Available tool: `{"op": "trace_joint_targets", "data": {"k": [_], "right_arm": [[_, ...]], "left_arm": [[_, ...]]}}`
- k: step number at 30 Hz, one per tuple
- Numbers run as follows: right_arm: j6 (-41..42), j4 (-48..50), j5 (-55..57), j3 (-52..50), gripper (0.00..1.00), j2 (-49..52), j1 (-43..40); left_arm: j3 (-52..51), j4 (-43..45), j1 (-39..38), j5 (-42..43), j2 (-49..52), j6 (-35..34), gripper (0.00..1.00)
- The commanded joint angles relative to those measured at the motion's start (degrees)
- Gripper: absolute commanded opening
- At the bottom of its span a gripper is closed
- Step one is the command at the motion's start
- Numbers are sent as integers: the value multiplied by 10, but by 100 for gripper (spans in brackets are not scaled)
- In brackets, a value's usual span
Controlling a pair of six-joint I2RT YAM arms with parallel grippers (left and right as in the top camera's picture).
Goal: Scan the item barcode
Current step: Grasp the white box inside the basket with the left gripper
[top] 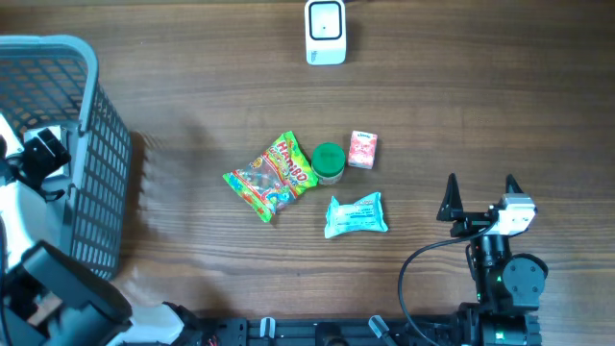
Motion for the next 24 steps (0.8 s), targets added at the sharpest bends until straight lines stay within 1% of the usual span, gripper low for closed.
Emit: {"op": "trace_joint_targets", "data": {"k": [1,5,12,17,22,24], "right_arm": [[7,1,5,-1,100,-3,2],[7,1,5,-1,99,-3,2],[7,1,5,-1,99,-3,2],[7,1,5,-1,100,-3,2],[7,1,5,-1,100,-3,2],[7,1,5,-1,100,-3,2]], "left_arm": [[-5,40,4,1,47,25,100],[-5,87,4,4,95,25,100],[-5,143,4,21,143,27,100],[-5,149,4,36,178,27,100],[-5,118,4,36,199,26,100],[-5,106,4,36,199,2,90]]}}
